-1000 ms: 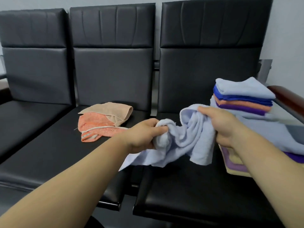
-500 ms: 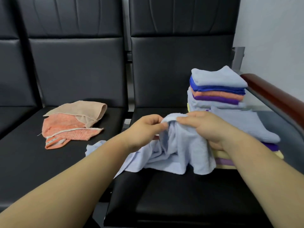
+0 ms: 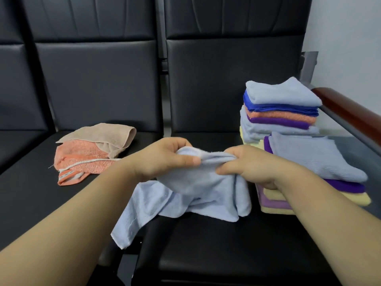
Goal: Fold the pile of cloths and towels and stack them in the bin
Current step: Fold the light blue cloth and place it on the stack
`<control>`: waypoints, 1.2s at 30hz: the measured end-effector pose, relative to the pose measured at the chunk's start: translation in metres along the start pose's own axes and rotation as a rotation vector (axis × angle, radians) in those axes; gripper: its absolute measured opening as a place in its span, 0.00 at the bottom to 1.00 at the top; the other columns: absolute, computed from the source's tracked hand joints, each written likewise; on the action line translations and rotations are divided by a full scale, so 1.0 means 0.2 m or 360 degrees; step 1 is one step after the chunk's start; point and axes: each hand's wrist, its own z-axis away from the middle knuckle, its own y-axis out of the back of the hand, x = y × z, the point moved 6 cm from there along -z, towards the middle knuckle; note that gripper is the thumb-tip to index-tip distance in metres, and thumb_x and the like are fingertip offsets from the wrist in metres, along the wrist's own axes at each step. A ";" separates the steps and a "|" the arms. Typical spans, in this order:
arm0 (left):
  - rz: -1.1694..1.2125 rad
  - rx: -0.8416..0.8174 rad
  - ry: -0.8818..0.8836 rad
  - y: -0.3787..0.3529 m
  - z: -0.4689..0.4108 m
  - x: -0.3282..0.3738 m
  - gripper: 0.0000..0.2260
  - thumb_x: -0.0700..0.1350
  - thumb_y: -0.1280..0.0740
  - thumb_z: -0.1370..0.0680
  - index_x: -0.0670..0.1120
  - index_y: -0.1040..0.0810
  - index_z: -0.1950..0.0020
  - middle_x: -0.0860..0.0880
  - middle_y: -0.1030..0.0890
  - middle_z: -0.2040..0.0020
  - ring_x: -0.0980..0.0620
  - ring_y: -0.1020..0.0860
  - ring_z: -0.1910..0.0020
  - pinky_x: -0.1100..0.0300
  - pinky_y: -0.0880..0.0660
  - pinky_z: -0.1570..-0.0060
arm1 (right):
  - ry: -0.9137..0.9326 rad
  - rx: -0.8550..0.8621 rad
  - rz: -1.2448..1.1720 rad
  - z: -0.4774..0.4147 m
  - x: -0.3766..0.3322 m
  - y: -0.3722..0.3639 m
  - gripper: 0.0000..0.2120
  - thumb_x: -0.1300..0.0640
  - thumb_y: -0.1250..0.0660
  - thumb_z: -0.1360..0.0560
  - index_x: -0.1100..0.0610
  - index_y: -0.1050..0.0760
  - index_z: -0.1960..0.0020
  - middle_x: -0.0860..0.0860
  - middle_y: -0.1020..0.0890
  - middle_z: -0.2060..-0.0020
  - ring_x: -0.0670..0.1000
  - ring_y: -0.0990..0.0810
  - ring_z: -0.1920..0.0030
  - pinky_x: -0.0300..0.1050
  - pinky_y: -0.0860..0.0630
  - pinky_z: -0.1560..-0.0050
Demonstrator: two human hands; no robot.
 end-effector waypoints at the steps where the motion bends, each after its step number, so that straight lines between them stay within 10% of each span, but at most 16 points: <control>1: -0.0115 -0.0101 0.0039 0.00 0.01 -0.02 0.18 0.57 0.22 0.33 0.45 0.19 0.54 0.48 0.19 0.59 0.51 0.20 0.60 0.54 0.24 0.61 | 0.0036 0.0016 -0.0070 0.00 -0.01 0.00 0.10 0.55 0.25 0.28 0.57 0.24 0.60 0.51 0.21 0.66 0.50 0.23 0.61 0.47 0.27 0.58; 5: -0.0132 -0.0213 0.0124 0.01 0.04 -0.06 0.21 0.53 0.23 0.27 0.35 0.22 0.50 0.42 0.21 0.58 0.44 0.22 0.58 0.48 0.26 0.57 | 0.0106 -0.0075 -0.0263 0.02 -0.05 -0.02 0.13 0.53 0.21 0.34 0.54 0.25 0.60 0.49 0.22 0.65 0.48 0.22 0.62 0.46 0.27 0.61; 9: 0.0336 -0.0072 0.0091 0.03 0.06 -0.04 0.15 0.48 0.28 0.21 0.38 0.21 0.42 0.42 0.20 0.53 0.42 0.22 0.54 0.50 0.30 0.56 | -0.0047 -0.0244 0.0380 0.07 -0.03 -0.09 0.20 0.47 0.17 0.35 0.49 0.19 0.48 0.44 0.14 0.56 0.47 0.15 0.53 0.46 0.18 0.48; 12: 0.0117 -0.0224 0.0133 0.00 0.08 -0.02 0.19 0.50 0.25 0.25 0.37 0.23 0.44 0.40 0.26 0.59 0.41 0.30 0.62 0.50 0.42 0.65 | -0.0161 -0.0164 0.0606 0.06 0.02 -0.13 0.17 0.45 0.20 0.32 0.56 0.21 0.57 0.47 0.21 0.66 0.49 0.21 0.62 0.46 0.24 0.56; 17: -0.0373 -0.0239 0.0116 -0.01 0.10 -0.03 0.19 0.52 0.23 0.28 0.37 0.20 0.52 0.45 0.19 0.61 0.46 0.22 0.62 0.50 0.25 0.59 | -0.0093 -0.0003 0.0305 0.08 -0.02 -0.04 0.14 0.50 0.21 0.32 0.56 0.23 0.60 0.53 0.20 0.66 0.50 0.20 0.62 0.48 0.24 0.58; 20: 0.0067 -0.0190 0.0090 0.00 0.10 -0.04 0.23 0.54 0.26 0.26 0.38 0.21 0.41 0.35 0.17 0.47 0.31 0.20 0.52 0.38 0.25 0.50 | -0.0009 -0.0154 0.0096 0.14 -0.06 -0.04 0.19 0.50 0.19 0.38 0.55 0.16 0.49 0.53 0.12 0.53 0.55 0.13 0.48 0.55 0.17 0.43; 23: 0.0572 -0.0139 0.0026 -0.01 0.10 0.00 0.19 0.47 0.31 0.23 0.40 0.22 0.36 0.37 0.18 0.47 0.43 0.20 0.53 0.53 0.23 0.57 | -0.0003 -0.0255 0.0293 0.16 -0.05 -0.10 0.19 0.49 0.18 0.38 0.50 0.17 0.49 0.49 0.12 0.52 0.52 0.13 0.48 0.57 0.16 0.42; 25: 0.0706 -0.0144 -0.0014 -0.04 0.08 0.00 0.22 0.45 0.33 0.22 0.34 0.27 0.32 0.30 0.21 0.41 0.39 0.21 0.45 0.47 0.24 0.46 | -0.0050 -0.0249 0.0448 0.15 -0.02 -0.13 0.16 0.50 0.19 0.36 0.49 0.18 0.50 0.48 0.13 0.54 0.51 0.13 0.51 0.56 0.16 0.44; 31: 0.0326 -0.0168 -0.0089 -0.09 0.09 0.04 0.19 0.44 0.27 0.24 0.37 0.24 0.37 0.36 0.18 0.44 0.40 0.18 0.45 0.43 0.23 0.44 | -0.0192 -0.0099 0.0718 0.14 -0.02 -0.08 0.15 0.49 0.24 0.28 0.53 0.28 0.62 0.49 0.26 0.68 0.50 0.26 0.66 0.45 0.27 0.62; 36: -0.0297 -0.0250 0.0159 -0.03 0.12 -0.06 0.24 0.55 0.19 0.33 0.40 0.18 0.46 0.35 0.16 0.47 0.33 0.18 0.45 0.32 0.23 0.45 | -0.0037 -0.0059 0.0225 0.15 -0.05 0.02 0.05 0.49 0.25 0.25 0.48 0.18 0.58 0.48 0.15 0.61 0.50 0.17 0.56 0.48 0.23 0.52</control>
